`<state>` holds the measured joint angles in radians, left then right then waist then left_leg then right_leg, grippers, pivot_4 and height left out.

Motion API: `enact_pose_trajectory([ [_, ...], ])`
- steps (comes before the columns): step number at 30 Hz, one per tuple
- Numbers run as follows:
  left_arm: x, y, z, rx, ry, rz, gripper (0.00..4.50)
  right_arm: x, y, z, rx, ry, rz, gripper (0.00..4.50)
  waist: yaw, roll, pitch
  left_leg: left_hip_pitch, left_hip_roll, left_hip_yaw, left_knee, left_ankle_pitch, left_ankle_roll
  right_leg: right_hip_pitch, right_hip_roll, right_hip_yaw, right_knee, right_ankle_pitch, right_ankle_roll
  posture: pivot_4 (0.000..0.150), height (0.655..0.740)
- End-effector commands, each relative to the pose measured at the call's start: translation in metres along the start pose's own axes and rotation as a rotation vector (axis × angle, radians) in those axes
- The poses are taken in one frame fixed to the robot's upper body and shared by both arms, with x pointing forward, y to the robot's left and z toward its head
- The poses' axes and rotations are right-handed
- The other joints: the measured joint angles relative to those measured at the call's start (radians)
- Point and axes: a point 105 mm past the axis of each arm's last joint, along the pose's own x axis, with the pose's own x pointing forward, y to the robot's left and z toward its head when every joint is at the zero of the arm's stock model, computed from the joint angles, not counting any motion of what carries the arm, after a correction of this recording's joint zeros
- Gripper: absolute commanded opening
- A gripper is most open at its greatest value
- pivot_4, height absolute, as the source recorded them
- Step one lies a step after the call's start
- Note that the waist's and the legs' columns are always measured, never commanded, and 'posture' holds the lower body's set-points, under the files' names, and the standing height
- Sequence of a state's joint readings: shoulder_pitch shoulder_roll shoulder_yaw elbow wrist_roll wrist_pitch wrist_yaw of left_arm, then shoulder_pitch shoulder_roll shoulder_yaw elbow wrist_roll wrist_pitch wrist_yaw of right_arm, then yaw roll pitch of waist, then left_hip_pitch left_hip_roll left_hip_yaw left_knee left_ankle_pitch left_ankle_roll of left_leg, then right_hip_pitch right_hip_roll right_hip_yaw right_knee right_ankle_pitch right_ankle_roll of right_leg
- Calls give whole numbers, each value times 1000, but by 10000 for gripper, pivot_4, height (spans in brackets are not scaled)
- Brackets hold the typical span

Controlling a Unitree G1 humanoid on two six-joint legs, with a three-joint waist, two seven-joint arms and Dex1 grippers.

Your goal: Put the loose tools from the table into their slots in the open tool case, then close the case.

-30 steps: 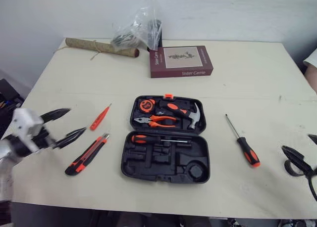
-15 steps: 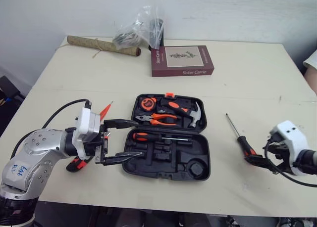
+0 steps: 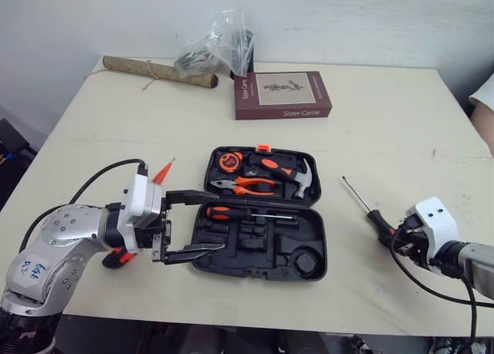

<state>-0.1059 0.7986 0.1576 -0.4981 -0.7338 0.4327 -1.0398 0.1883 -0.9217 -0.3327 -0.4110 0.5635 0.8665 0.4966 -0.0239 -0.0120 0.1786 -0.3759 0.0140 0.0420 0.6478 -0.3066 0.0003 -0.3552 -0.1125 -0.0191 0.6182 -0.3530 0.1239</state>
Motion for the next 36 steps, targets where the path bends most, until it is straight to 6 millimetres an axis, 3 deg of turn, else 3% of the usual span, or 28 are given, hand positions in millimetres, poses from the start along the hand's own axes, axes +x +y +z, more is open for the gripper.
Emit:
enact_pose_trajectory([
  [1, -5, -1, 5, 72, -9, 12, 45000, -16, -11, 44, -92, -217, -18, 9826, -2, 1, 1, 0, 0, 0, 0, 0, 0, 0, 0, 0, 0, 0, 0, 1500, 7400],
  [3, -7, 2, 7, 133, -11, 23, 45000, -21, 1, 68, -171, -271, 83, 9826, -5, 3, 2, 0, 0, 2, 0, 0, 0, -1, 0, 1, 0, 0, 0, 1500, 7400],
  [6, -17, 3, 3, 109, 26, 13, 45000, -28, 56, 99, -363, -258, 408, 9826, -8, 6, 4, 2, 0, 5, 0, 0, 1, -2, 1, 1, 3, 0, 0, 1500, 7400],
  [8, -22, 3, 2, 98, 41, 6, 45000, -30, 80, 109, -417, -244, 544, 9826, -8, 6, 4, 3, 3, 4, -1, 0, 1, -2, 2, 1, 3, -1, -2, 1500, 7400],
  [14, -27, -5, -7, 65, 90, 0, 45000, -9, 126, 104, -645, -54, 738, 9826, -2, 4, 4, -3, 3, -1, -1, -1, -1, -6, 0, -1, 2, -2, -4, 1500, 7400],
  [22, -28, -8, -8, 67, 107, 73, 45000, 23, 136, 96, -761, 47, 724, 9826, -3, 4, 4, -19, 0, -2, 5, 0, -1, -19, -2, -3, 3, -1, -2, 1500, 7400],
  [29, -29, -11, -9, 61, 124, 67, 45000, 33, 127, 94, -829, 97, 678, 9826, -4, 4, 4, -18, 0, -2, 7, 2, 0, -19, -2, -3, 7, -1, -2, 1500, 7400],
  [36, -29, -11, -11, 63, 125, 77, 45000, 40, 132, 96, -840, 98, 678, 9826, -4, 3, 4, -16, 0, -2, 6, 2, -1, -19, -2, -3, 9, 0, -2, 1500, 7400],
])
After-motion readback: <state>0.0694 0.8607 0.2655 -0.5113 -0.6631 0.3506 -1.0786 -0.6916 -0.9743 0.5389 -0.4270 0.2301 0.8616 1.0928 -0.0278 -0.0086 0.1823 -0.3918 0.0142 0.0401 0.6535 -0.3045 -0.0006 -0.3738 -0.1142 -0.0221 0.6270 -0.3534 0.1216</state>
